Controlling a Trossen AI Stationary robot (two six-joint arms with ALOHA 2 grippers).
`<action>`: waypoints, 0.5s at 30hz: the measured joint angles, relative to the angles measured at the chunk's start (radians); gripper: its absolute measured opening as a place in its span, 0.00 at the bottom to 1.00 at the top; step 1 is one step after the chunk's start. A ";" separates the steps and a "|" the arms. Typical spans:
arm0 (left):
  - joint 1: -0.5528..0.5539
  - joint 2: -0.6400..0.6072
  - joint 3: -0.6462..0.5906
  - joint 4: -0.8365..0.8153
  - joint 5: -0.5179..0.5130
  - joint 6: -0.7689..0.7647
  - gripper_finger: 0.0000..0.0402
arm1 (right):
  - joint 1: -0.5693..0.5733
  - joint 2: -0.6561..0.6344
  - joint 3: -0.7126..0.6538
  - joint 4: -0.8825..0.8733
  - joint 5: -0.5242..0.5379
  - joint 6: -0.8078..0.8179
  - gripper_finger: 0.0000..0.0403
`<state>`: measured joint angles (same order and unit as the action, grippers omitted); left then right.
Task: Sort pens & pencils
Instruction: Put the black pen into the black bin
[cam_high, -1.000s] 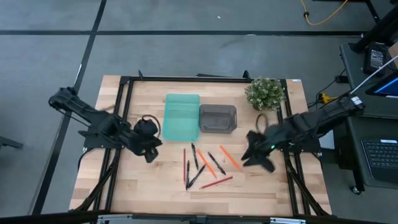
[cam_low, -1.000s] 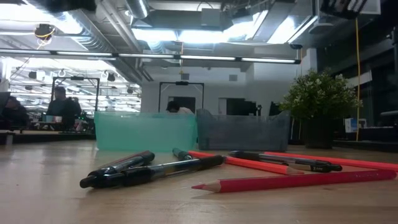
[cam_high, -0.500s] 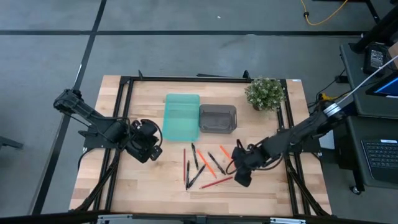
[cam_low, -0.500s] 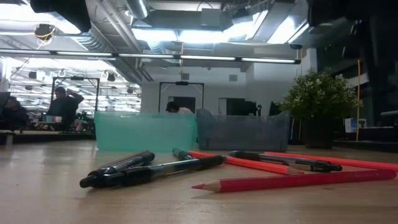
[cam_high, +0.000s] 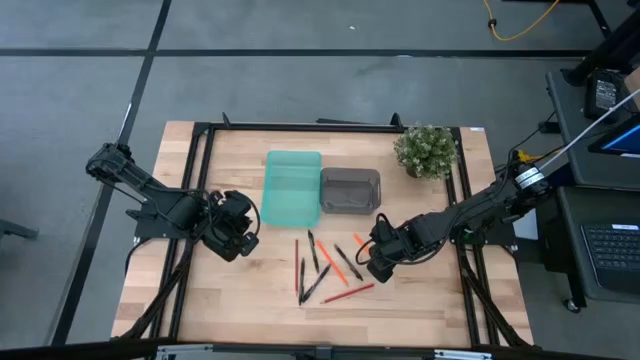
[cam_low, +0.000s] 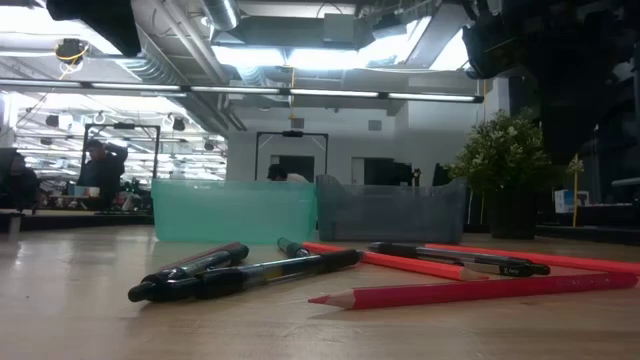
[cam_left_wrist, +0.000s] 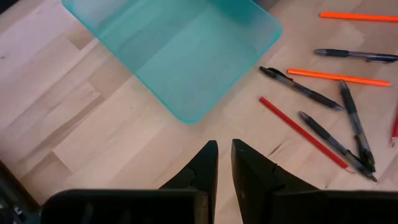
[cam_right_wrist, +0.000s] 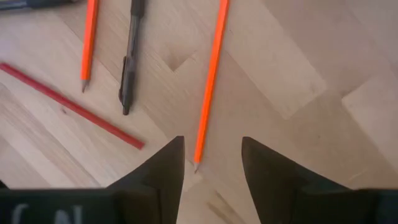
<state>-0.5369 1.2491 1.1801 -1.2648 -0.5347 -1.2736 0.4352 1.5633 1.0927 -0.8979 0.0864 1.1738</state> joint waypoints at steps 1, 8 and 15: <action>0.000 0.000 0.000 -0.011 0.000 0.000 0.10 | 0.000 0.000 0.000 0.002 0.000 0.005 0.40; 0.000 0.000 0.000 -0.041 -0.009 0.001 0.10 | -0.002 0.000 0.000 0.019 0.004 0.057 0.40; 0.000 0.000 0.000 -0.041 -0.033 0.030 0.10 | -0.003 0.000 0.000 0.086 0.015 0.055 0.40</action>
<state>-0.5369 1.2491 1.1801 -1.3060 -0.5678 -1.2438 0.4320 1.5631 1.0927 -0.8121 0.1014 1.2284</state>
